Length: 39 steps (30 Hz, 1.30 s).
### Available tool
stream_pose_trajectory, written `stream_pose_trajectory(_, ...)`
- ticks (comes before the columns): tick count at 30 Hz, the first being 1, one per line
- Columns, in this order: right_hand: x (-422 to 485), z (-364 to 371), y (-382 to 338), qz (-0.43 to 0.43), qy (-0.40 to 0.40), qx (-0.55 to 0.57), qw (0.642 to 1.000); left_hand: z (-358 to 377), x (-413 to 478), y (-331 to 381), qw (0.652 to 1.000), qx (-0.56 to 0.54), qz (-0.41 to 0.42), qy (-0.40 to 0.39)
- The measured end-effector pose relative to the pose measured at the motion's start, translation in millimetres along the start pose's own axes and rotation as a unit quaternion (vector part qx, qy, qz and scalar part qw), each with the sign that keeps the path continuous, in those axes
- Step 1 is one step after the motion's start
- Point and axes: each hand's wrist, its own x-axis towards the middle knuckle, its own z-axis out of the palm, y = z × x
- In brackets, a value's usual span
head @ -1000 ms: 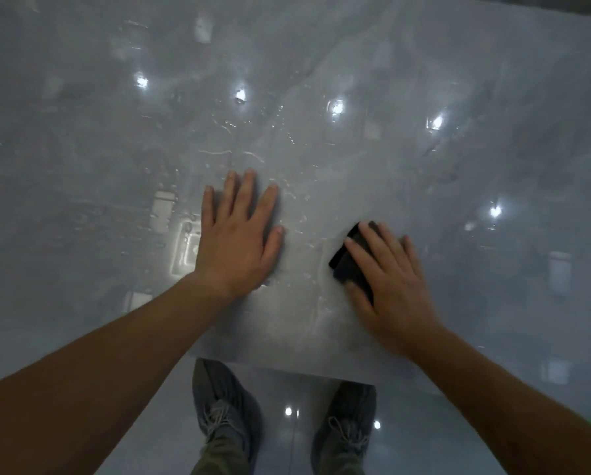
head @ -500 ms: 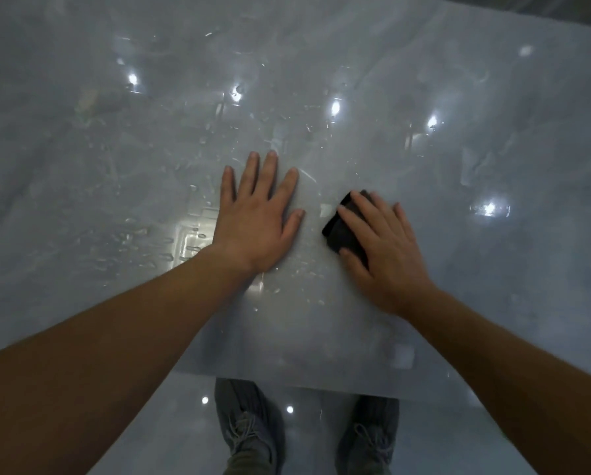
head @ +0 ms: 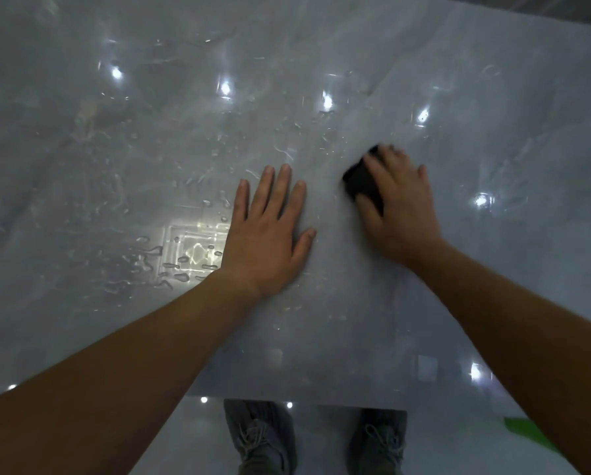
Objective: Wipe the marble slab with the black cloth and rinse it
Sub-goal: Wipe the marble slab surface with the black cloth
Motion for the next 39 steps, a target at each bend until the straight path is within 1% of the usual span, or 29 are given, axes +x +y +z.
stream_pose_trajectory(2,42.7,2.0,-7.0,0.061,0.031,0.006,0.998,-1.2,-4.4,-9.5,1.000,0.008,-0.015,0.002)
stream_pose_trajectory(3,53.1,5.2,-14.9,0.073,0.038,0.008,0.997,-2.1,-6.4,-16.0,0.999,0.019,-0.032,0.002)
stream_pose_trajectory(4,54.1,8.8,-24.4,0.066,0.038,0.011,0.997,-2.8,-8.1,-22.3,0.998,0.028,-0.050,0.000)
stream_pose_trajectory(6,32.8,13.9,-38.8,-0.003,0.013,0.017,1.000,-4.2,-9.7,-28.8,0.997,0.032,-0.070,-0.005)
stream_pose_trajectory(8,-1.3,14.8,-41.9,-0.083,-0.024,0.011,0.996,-4.7,-9.6,-27.9,0.997,0.032,-0.070,-0.006)
stream_pose_trajectory(10,-15.4,9.8,-30.6,-0.130,-0.050,0.005,0.990,-5.1,-10.0,-27.3,0.997,0.026,-0.068,-0.010)
stream_pose_trajectory(11,-8.8,6.6,-23.0,-0.134,-0.050,0.004,0.990,-5.4,-10.5,-27.9,0.997,0.023,-0.068,-0.008)
stream_pose_trajectory(12,4.2,4.8,-17.4,-0.118,-0.040,0.004,0.992,-5.9,-10.7,-29.1,0.998,0.021,-0.067,-0.005)
stream_pose_trajectory(13,21.8,4.2,-14.0,-0.085,-0.020,0.008,0.996,-5.9,-10.9,-30.3,0.998,0.021,-0.066,-0.005)
stream_pose_trajectory(16,74.9,6.5,-22.2,0.039,0.042,0.014,0.998,-4.5,-11.5,-31.7,0.998,0.015,-0.063,-0.001)
stream_pose_trajectory(17,83.1,9.0,-30.0,0.062,0.048,0.013,0.997,-4.9,-11.3,-31.4,0.998,0.008,-0.062,0.002)
stream_pose_trajectory(18,82.9,11.5,-37.6,0.059,0.045,0.014,0.997,-5.0,-11.0,-31.7,0.998,0.003,-0.062,0.002)
stream_pose_trajectory(20,58.6,15.0,-47.0,-0.009,0.020,0.015,1.000,-5.6,-11.1,-33.8,0.998,-0.004,-0.059,0.001)
stream_pose_trajectory(22,10.5,14.1,-43.8,-0.078,-0.016,0.015,0.997,-7.5,-11.4,-34.6,0.998,-0.008,-0.057,-0.006)
stream_pose_trajectory(23,-15.1,12.6,-36.4,-0.096,-0.031,0.015,0.995,-8.1,-11.2,-35.0,0.998,-0.011,-0.056,-0.010)
stream_pose_trajectory(25,-56.3,4.9,-15.0,-0.109,-0.034,0.011,0.993,-10.1,-11.2,-35.7,0.998,-0.020,-0.054,-0.018)
stream_pose_trajectory(26,-69.8,1.2,-3.6,-0.094,-0.027,0.008,0.995,-11.6,-11.7,-36.1,0.998,-0.026,-0.053,-0.021)
stream_pose_trajectory(27,-78.1,-2.2,5.5,-0.059,-0.018,0.007,0.998,-13.0,-11.9,-36.2,0.998,-0.035,-0.051,-0.025)
stream_pose_trajectory(29,-83.7,-2.4,9.5,0.047,0.013,0.020,0.999,-16.2,-14.7,-36.3,0.997,-0.049,-0.050,-0.030)
stream_pose_trajectory(30,-84.9,1.3,0.6,0.098,0.032,0.029,0.994,-17.7,-18.5,-35.2,0.997,-0.049,-0.047,-0.029)
stream_pose_trajectory(31,-87.4,6.7,-14.6,0.131,0.043,0.038,0.990,-18.9,-24.5,-32.5,0.998,-0.047,-0.043,-0.027)
stream_pose_trajectory(32,-91.3,13.1,-33.3,0.131,0.045,0.045,0.989,-19.2,-31.8,-29.4,0.998,-0.047,-0.039,-0.024)
stream_pose_trajectory(33,-97.3,19.7,-52.9,0.100,0.036,0.047,0.993,-19.0,-40.8,-25.4,0.998,-0.053,-0.036,-0.020)
stream_pose_trajectory(36,-116.8,36.4,-94.0,-0.036,-0.004,0.028,0.999,-13.8,-69.3,-17.7,0.997,-0.072,-0.040,-0.006)
stream_pose_trajectory(39,-121.5,33.4,-81.7,-0.090,-0.029,0.008,0.996,-5.0,-91.0,-14.8,0.997,-0.069,-0.044,-0.007)
